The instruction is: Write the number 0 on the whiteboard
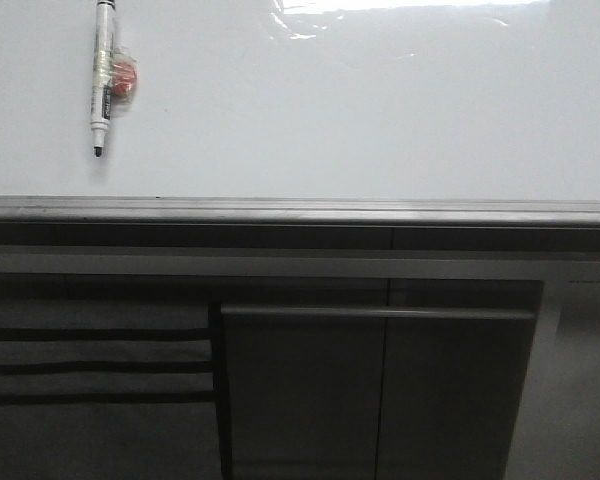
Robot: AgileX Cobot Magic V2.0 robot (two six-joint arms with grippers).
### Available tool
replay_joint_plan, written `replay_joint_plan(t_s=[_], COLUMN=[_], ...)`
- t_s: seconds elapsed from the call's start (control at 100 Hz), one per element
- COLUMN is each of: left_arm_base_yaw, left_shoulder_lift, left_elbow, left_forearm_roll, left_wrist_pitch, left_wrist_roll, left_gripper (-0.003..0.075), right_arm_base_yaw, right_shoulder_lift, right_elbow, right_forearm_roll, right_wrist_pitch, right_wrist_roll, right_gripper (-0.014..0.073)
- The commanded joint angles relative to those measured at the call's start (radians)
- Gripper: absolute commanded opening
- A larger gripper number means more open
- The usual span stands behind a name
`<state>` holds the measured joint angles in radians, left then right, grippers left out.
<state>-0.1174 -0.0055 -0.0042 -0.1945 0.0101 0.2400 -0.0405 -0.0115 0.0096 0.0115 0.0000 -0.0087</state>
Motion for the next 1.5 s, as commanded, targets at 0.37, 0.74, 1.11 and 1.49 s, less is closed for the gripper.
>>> replay_joint_plan(t_s=[0.37, 0.74, 1.11, 1.49], left_arm_base_yaw=[-0.003, -0.003, -0.003, -0.003], left_shoulder_lift=[0.027, 0.395, 0.572, 0.686], left_elbow=[-0.193, -0.567, -0.606, -0.606], left_forearm_roll=[-0.091, -0.024, -0.025, -0.031], left_wrist_pitch=[0.012, 0.357, 0.397, 0.379], left_wrist_roll=[-0.016, -0.016, -0.016, -0.016], left_gripper=[-0.002, -0.002, -0.002, 0.0312], right_arm_base_yaw=[-0.006, -0.006, -0.006, -0.006], right_shoulder_lift=[0.024, 0.372, 0.5, 0.568], right_elbow=[-0.194, -0.571, -0.619, -0.619], right_forearm_roll=[-0.011, -0.011, -0.011, -0.011], right_wrist_pitch=[0.08, 0.43, 0.481, 0.54], right_wrist_roll=[-0.004, -0.006, -0.006, -0.006], right_gripper=[-0.0073, -0.0073, -0.0073, 0.0093])
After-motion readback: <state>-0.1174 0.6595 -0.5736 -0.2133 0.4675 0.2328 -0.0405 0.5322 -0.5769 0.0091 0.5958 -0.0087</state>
